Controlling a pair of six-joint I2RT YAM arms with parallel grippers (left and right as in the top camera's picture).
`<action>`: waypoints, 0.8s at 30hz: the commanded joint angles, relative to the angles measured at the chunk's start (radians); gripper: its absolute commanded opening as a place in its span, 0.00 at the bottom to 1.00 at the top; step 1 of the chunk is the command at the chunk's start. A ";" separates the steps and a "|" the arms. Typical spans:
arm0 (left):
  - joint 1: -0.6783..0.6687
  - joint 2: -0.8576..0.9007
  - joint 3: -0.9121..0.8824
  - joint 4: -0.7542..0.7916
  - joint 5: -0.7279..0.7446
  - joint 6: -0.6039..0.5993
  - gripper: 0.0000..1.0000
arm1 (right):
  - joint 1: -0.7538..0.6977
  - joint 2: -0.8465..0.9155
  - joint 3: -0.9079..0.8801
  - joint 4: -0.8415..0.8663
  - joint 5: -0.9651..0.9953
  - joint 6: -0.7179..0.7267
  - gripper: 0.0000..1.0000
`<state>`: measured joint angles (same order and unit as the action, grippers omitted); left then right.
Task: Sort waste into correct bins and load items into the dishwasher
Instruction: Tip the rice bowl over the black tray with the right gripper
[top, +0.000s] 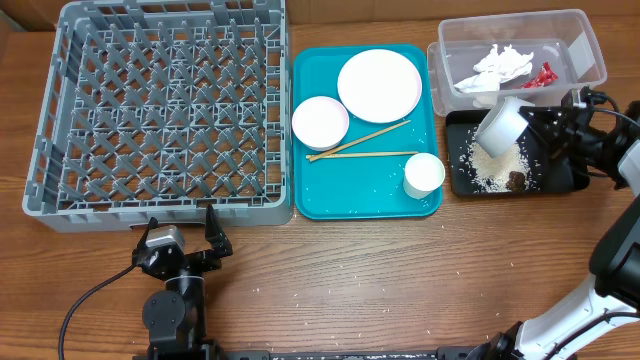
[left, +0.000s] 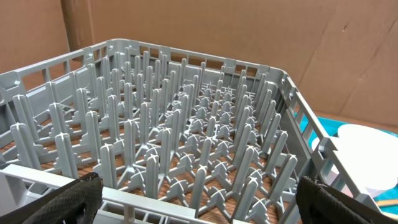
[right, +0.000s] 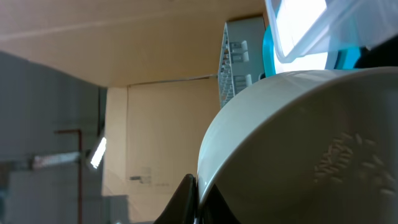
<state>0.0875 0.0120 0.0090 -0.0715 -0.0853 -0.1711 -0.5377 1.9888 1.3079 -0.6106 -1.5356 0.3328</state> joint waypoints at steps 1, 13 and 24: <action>0.006 -0.007 -0.004 0.001 0.008 0.026 1.00 | -0.003 -0.018 0.002 0.024 -0.033 0.087 0.04; 0.006 -0.007 -0.004 0.001 0.008 0.026 1.00 | 0.005 -0.137 0.003 0.121 0.083 0.079 0.04; 0.006 -0.007 -0.004 0.001 0.008 0.026 1.00 | 0.013 -0.212 0.003 0.065 0.163 0.055 0.04</action>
<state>0.0875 0.0120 0.0090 -0.0711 -0.0853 -0.1711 -0.5350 1.8183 1.3071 -0.5320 -1.3518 0.4080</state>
